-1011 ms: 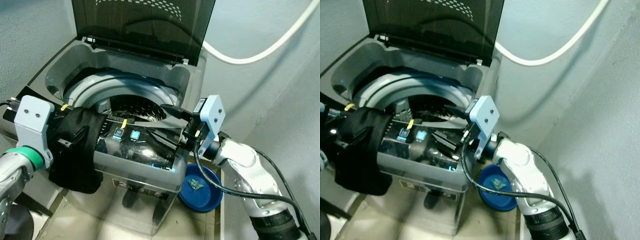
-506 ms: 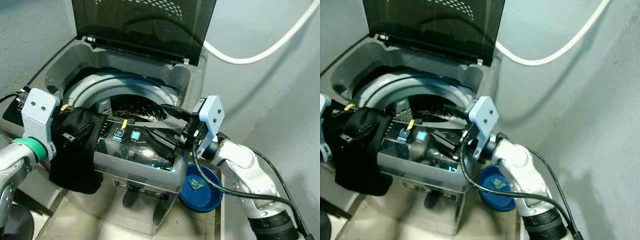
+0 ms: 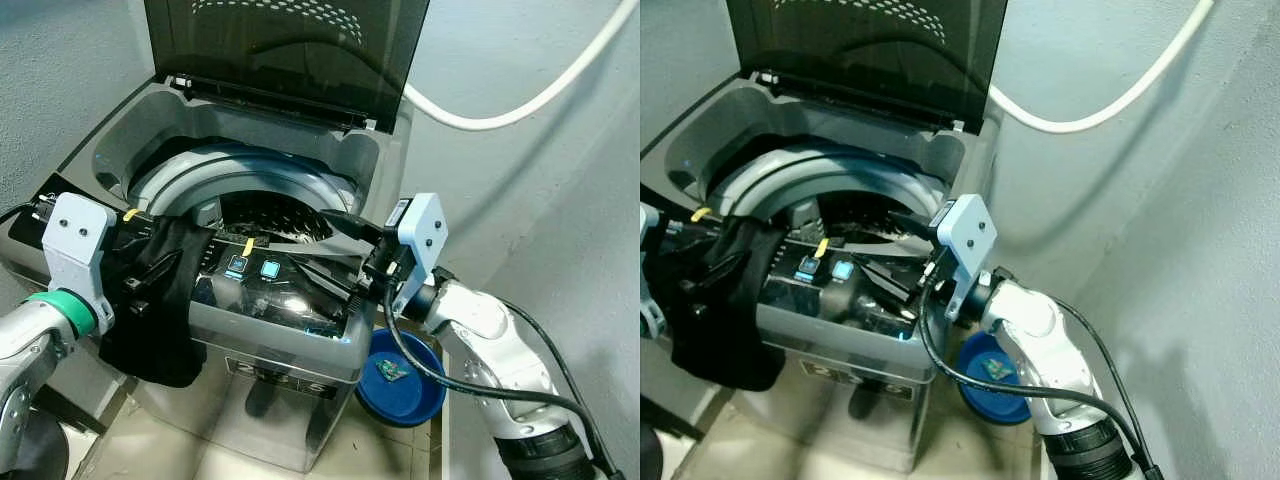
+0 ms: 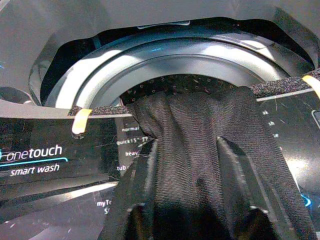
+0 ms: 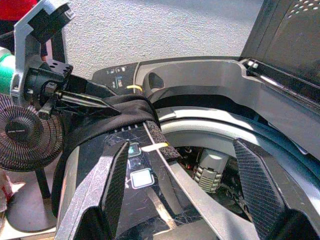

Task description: Clothes washing

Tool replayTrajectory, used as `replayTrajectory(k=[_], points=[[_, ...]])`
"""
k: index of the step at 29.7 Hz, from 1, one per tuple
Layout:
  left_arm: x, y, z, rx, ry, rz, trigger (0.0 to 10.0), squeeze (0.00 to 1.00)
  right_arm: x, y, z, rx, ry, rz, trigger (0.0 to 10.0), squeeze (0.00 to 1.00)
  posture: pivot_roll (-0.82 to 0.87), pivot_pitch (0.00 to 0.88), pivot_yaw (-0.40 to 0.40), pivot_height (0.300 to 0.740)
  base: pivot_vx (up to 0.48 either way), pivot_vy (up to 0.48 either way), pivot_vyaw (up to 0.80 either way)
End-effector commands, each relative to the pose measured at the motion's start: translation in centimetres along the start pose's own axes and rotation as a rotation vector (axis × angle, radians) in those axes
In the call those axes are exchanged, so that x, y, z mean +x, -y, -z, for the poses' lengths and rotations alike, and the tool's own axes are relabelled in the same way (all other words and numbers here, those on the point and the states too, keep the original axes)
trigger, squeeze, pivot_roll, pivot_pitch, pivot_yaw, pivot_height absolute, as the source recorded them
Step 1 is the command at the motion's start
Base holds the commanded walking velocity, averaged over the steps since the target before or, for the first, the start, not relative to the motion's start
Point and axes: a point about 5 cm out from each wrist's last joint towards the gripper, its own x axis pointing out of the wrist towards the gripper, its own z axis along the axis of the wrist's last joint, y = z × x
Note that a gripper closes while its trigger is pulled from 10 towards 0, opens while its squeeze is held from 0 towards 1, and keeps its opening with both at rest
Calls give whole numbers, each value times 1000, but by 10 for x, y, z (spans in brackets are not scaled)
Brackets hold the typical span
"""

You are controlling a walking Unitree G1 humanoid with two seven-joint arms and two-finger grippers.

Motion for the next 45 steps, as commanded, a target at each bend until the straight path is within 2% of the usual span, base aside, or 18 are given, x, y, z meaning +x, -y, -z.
replayTrajectory(k=[1, 11, 17, 18, 20, 21, 23, 25, 28, 30, 34, 36, 38, 40, 42, 43, 44, 45], points=[[1, 2, 22, -39, -91, 10, 0, 0, -1, -1, -1, -6, 3, -2, 10000, 0, 213, 91, -17, 740, 0, 0, 0], [7, -1, 17, -24, -65, 0, 0, 0, -1, -1, 0, -6, 2, 2, 10000, 0, 207, 89, -16, 740, 0, 0, 0], [23, -7, -12, 77, 70, 16, 0, 0, -2, -1, -1, -10, -2, 11, 10000, 0, 193, 85, -10, 740, 0, 0, 0], [27, -9, -22, 105, 114, 3, 2275, 0, -2, -1, -1, -10, -3, 11, 10000, 0, 193, 85, -10, 740, 0, 0, 0], [29, -11, -29, 121, 142, -8, 2275, 0, -2, -1, -1, -10, -3, 11, 10000, 0, 193, 85, -10, 740, 0, 0, 0], [39, -20, -62, 187, 277, -48, 10000, 0, -3, -1, -1, -11, -5, 11, 10000, 0, 187, 83, -14, 740, 0, 0, 0], [41, -22, -70, 203, 311, -57, 10000, 0, -3, -1, -1, -11, -5, 11, 10000, 0, 187, 83, -14, 740, 0, 0, 0], [54, -24, -107, 248, 444, -49, 10000, 0, -2, -1, -1, -11, -3, 10, 10000, 0, 178, 83, -16, 740, 0, 0, 0], [60, -21, -125, 271, 506, -26, 10000, 0, -1, -2, -1, -11, -2, 10, 10000, 0, 178, 83, -16, 740, 0, 0, 0], [72, -15, -150, 359, 575, 7, 10000, 0, -1, -3, -1, -7, -2, 7, 10000, 0, 171, 89, -26, 740, 0, 0, 0], [81, -12, -171, 478, 622, -4, 10000, 0, 0, -4, -1, -3, -1, 3, 10000, 0, 171, 89, -26, 740, 0, 0, 0], [81, -12, -171, 478, 622, -4, 10000, 0, 0, -4, -1, -3, -1, 3, 10000, 0, 171, 89, -26, 740, 0, 0, 0], [89, -14, -196, 670, 666, -127, 10000, 0, -1, -5, -2, -1, -1, 7, 10000, 0, 153, 96, -11, 740, 0, 0, 0], [93, -15, -202, 726, 676, -161, 10000, 0, -2, -6, -2, -1, -1, 11, 10000, 0, 153, 96, -11, 740, 0, 0, 0], [104, -16, -187, 727, 599, -127, 10000, 0, -3, -7, -2, 1, -3, 20, 10000, 0, 145, 99, -3, 740, 0, 0, 0], [109, -17, -172, 701, 535, -107, 10000, 690, -4, -7, -1, 3, -5, 23, 10000, 0, 145, 99, -3, 740, 0, 0, 0], [113, -19, -163, 685, 495, -95, 10000, 690, -5, -8, -1, 4, -5, 24, 10000, 0, 145, 99, -3, 740, 0, 0, 0], [116, -20, -149, 627, 446, -55, 10000, 1000, -5, -7, -1, 4, -6, 26, 10000, 0, 144, 101, -2, 740, 0, 0, 0]])
